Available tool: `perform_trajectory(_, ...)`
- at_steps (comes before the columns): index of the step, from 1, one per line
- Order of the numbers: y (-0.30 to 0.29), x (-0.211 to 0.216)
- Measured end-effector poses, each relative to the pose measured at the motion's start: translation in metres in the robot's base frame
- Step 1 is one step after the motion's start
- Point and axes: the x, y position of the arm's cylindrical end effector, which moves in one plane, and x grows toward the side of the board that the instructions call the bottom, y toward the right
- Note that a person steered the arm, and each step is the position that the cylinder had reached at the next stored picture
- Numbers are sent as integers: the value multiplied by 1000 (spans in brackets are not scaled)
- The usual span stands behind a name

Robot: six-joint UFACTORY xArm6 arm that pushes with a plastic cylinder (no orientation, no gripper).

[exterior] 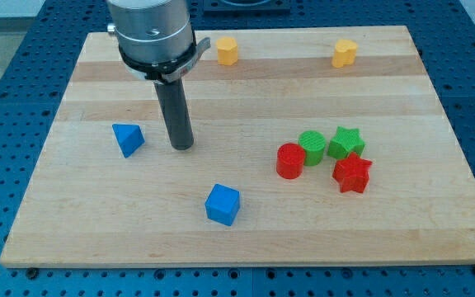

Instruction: Move your arm closer to the yellow hexagon

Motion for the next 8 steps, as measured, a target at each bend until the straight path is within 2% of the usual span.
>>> perform_trajectory(2, 7, -37)
perform_trajectory(6, 5, -144)
perform_trajectory(8, -1, -148)
